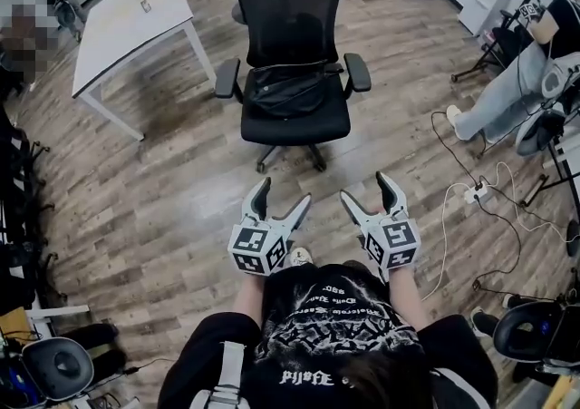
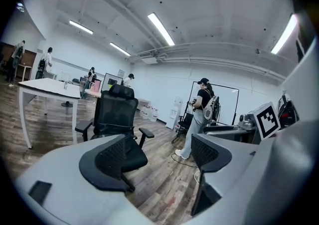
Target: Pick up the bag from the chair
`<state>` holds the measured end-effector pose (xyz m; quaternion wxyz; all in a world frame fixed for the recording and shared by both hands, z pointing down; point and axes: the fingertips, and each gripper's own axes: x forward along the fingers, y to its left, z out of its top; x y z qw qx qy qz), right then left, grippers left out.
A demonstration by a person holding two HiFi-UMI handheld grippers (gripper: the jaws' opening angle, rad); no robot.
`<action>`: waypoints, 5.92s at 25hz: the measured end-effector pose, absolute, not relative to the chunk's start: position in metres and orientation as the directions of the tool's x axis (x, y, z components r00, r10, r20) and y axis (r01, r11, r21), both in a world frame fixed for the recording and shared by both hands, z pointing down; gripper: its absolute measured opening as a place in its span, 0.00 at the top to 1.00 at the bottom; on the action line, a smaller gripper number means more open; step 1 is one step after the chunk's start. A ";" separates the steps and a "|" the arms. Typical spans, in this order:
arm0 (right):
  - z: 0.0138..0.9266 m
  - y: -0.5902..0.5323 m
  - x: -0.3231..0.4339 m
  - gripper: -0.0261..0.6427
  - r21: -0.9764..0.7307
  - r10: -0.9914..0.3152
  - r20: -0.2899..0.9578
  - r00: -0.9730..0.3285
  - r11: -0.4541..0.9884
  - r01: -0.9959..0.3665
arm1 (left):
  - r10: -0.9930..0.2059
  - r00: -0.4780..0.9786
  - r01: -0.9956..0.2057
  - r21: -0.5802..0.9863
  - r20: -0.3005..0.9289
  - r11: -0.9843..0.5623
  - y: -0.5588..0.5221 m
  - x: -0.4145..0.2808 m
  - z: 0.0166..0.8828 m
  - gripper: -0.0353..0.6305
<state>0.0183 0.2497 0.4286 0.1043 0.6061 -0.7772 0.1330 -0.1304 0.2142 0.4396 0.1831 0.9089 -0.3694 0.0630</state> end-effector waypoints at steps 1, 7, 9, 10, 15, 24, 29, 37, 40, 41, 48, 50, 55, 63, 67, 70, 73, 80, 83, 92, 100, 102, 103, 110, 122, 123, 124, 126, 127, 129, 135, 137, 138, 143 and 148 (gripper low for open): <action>0.428 0.246 0.019 0.37 -0.083 -0.917 0.321 -0.237 0.222 -0.971 | -0.653 0.714 -0.700 0.276 0.252 -0.659 0.210 -0.132 0.439 0.32; 0.431 0.233 0.014 0.40 -0.091 -0.912 0.320 -0.257 0.240 -0.966 | -0.658 0.706 -0.708 0.281 0.261 -0.648 0.194 -0.141 0.443 0.32; 0.433 0.227 0.014 0.40 -0.101 -0.913 0.313 -0.261 0.241 -0.965 | -0.662 0.704 -0.710 0.268 0.258 -0.651 0.192 -0.141 0.443 0.32; 0.434 0.223 0.015 0.40 -0.110 -0.916 0.307 -0.259 0.236 -0.966 | -0.664 0.702 -0.712 0.259 0.259 -0.652 0.189 -0.141 0.444 0.32; 0.449 0.197 0.018 0.40 -0.156 -0.906 0.314 -0.284 0.246 -0.957 | -0.669 0.686 -0.728 0.256 0.286 -0.636 0.171 -0.141 0.452 0.32; 0.459 0.091 0.036 0.40 -0.156 -0.875 0.311 -0.371 0.338 -0.928 | -0.716 0.618 -0.786 0.273 0.324 -0.555 0.084 -0.130 0.470 0.32; 0.468 0.017 0.059 0.40 -0.168 -0.845 0.335 -0.416 0.381 -0.909 | -0.718 0.603 -0.797 0.296 0.348 -0.526 0.020 -0.102 0.477 0.32; 0.469 -0.085 0.092 0.40 -0.179 -0.777 0.335 -0.532 0.502 -0.846 | -0.738 0.568 -0.820 0.322 0.364 -0.473 -0.081 -0.053 0.478 0.32; 0.472 -0.117 0.112 0.40 -0.177 -0.757 0.342 -0.557 0.530 -0.829 | -0.748 0.557 -0.827 0.327 0.361 -0.458 -0.112 -0.030 0.478 0.32; 0.473 -0.127 0.118 0.40 -0.179 -0.752 0.345 -0.562 0.535 -0.825 | -0.749 0.553 -0.830 0.322 0.365 -0.456 -0.121 -0.023 0.479 0.32; 0.482 -0.177 0.137 0.40 -0.203 -0.702 0.369 -0.609 0.578 -0.790 | -0.753 0.525 -0.848 0.323 0.396 -0.421 -0.166 -0.002 0.488 0.32; 0.485 -0.184 0.138 0.40 -0.206 -0.699 0.372 -0.611 0.580 -0.788 | -0.749 0.523 -0.849 0.325 0.406 -0.417 -0.171 -0.001 0.492 0.32; 0.491 -0.193 0.136 0.40 -0.217 -0.693 0.387 -0.608 0.573 -0.790 | -0.743 0.519 -0.851 0.333 0.423 -0.406 -0.181 -0.005 0.500 0.32; 0.501 -0.211 0.123 0.40 -0.231 -0.703 0.414 -0.579 0.533 -0.814 | -0.701 0.546 -0.838 0.313 0.458 -0.447 -0.202 -0.018 0.513 0.32; 0.512 -0.224 0.122 0.40 -0.238 -0.698 0.441 -0.564 0.515 -0.823 | -0.680 0.553 -0.832 0.287 0.481 -0.474 -0.219 -0.024 0.518 0.32; 0.517 -0.233 0.125 0.40 -0.238 -0.708 0.449 -0.545 0.493 -0.837 | -0.683 0.547 -0.837 0.279 0.484 -0.472 -0.236 -0.033 0.522 0.32; 0.528 -0.246 0.129 0.40 -0.241 -0.710 0.468 -0.527 0.471 -0.848 | -0.688 0.533 -0.846 0.289 0.492 -0.449 -0.252 -0.044 0.531 0.32; 0.549 -0.292 0.125 0.40 -0.233 -0.691 0.510 -0.513 0.463 -0.855 | -0.655 0.522 -0.853 0.317 0.546 -0.415 -0.299 -0.064 0.562 0.32; 0.562 -0.307 0.126 0.40 -0.231 -0.686 0.524 -0.505 0.456 -0.859 | -0.632 0.521 -0.853 0.327 0.573 -0.406 -0.311 -0.065 0.579 0.32; 0.609 -0.351 0.124 0.40 -0.228 -0.637 0.577 -0.510 0.474 -0.850 | -0.577 0.503 -0.862 0.325 0.643 -0.389 -0.359 -0.078 0.630 0.32; 0.656 -0.385 0.123 0.40 -0.198 -0.627 0.603 -0.493 0.481 -0.854 | -0.501 0.483 -0.866 0.304 0.718 -0.398 -0.386 -0.096 0.690 0.32; 0.669 -0.388 0.122 0.40 -0.201 -0.616 0.613 -0.495 0.484 -0.852 | -0.509 0.475 -0.872 0.306 0.717 -0.382 -0.393 -0.101 0.702 0.32; 0.676 -0.389 0.121 0.40 -0.199 -0.609 0.620 -0.494 0.487 -0.851 | -0.522 0.470 -0.877 0.308 0.712 -0.370 -0.398 -0.104 0.706 0.32; 0.712 -0.402 0.134 0.40 -0.199 -0.604 0.646 -0.468 0.458 -0.866 | -0.459 0.507 -0.847 0.326 0.729 -0.419 -0.410 -0.106 0.748 0.32; 0.752 -0.407 0.157 0.37 -0.174 -0.600 0.673 -0.433 0.441 -0.881 | -0.378 0.540 -0.813 0.349 0.752 -0.466 -0.408 -0.100 0.802 0.32; 0.757 -0.407 0.157 0.37 -0.173 -0.595 0.676 -0.435 0.446 -0.878 | -0.374 0.545 -0.807 0.348 0.751 -0.478 -0.410 -0.099 0.804 0.32; 0.760 -0.407 0.157 0.38 -0.171 -0.592 0.678 -0.436 0.450 -0.877 | -0.373 0.553 -0.800 0.348 0.745 -0.490 -0.413 -0.097 0.805 0.32; 0.767 -0.409 0.155 0.37 -0.173 -0.585 0.679 -0.444 0.460 -0.871 | -0.377 0.569 -0.785 0.346 0.731 -0.514 -0.417 -0.092 0.807 0.32; 0.771 -0.410 0.154 0.37 -0.177 -0.578 0.679 -0.452 0.469 -0.865 | -0.377 0.574 -0.779 0.341 0.727 -0.527 -0.417 -0.091 0.810 0.32; 0.779 -0.410 0.151 0.37 -0.190 -0.563 0.681 -0.468 0.482 -0.855 | -0.363 0.578 -0.764 0.328 0.731 -0.556 -0.416 -0.090 0.817 0.32; 0.799 -0.422 0.141 0.37 -0.193 -0.515 0.688 -0.512 0.549 -0.813 | -0.341 0.635 -0.709 0.347 0.693 -0.614 -0.424 -0.080 0.830 0.32; 0.807 -0.425 0.137 0.36 -0.198 -0.498 0.687 -0.529 0.572 -0.796 | -0.326 0.647 -0.685 0.338 0.690 -0.645 -0.426 -0.073 0.835 0.32; 0.809 -0.426 0.133 0.36 -0.211 -0.491 0.680 -0.544 0.579 -0.787 | -0.316 0.651 -0.674 0.334 0.690 -0.659 -0.427 -0.070 0.838 0.32; 0.809 -0.436 0.120 0.38 -0.303 -0.554 0.601 -0.576 0.509 -0.806 | -0.309 0.673 -0.650 0.339 0.671 -0.680 -0.432 -0.060 0.836 0.32; 0.805 -0.438 0.123 0.53 -0.290 -0.592 0.604 -0.534 0.460 -0.839 | -0.295 0.649 -0.645 0.301 0.701 -0.703 -0.429 -0.057 0.838 0.61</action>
